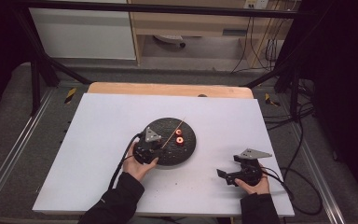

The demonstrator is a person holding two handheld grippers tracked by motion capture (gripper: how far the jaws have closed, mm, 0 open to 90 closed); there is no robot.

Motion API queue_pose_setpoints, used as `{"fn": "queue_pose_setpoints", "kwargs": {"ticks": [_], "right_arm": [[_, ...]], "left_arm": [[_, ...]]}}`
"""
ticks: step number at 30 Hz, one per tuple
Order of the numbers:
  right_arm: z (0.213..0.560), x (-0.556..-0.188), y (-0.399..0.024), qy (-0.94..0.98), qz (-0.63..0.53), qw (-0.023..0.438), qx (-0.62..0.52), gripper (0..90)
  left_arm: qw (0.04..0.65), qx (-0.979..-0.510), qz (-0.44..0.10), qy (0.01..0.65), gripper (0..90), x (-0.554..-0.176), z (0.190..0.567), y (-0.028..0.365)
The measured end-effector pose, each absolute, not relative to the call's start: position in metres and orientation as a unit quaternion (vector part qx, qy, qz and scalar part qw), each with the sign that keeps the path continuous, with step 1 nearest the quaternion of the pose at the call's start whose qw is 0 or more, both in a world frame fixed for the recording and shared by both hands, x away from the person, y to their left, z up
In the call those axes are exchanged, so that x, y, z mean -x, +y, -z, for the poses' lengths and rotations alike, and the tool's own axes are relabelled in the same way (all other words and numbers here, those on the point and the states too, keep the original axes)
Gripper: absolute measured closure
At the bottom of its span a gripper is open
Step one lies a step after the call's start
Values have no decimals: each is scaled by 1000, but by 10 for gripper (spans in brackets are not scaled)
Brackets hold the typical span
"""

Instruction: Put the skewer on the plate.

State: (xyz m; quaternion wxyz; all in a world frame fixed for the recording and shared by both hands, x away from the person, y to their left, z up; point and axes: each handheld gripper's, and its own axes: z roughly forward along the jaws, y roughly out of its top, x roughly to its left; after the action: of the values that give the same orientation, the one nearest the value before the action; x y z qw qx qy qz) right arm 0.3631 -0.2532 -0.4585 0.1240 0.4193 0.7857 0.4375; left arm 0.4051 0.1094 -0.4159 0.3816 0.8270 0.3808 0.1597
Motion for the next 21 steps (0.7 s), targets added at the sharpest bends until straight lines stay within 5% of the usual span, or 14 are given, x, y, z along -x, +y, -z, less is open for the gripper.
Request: {"fn": "queue_pose_setpoints", "kwargs": {"ticks": [13, 21], "right_arm": [[458, -363, -254, 785, -438, 124, -421, 12], [458, -363, -253, 787, -435, 123, -420, 9]], "left_arm": [[373, -857, -127, 332, 263, -378, 409, 156], [367, -855, -141, 338, 84, -364, 417, 196]]}}
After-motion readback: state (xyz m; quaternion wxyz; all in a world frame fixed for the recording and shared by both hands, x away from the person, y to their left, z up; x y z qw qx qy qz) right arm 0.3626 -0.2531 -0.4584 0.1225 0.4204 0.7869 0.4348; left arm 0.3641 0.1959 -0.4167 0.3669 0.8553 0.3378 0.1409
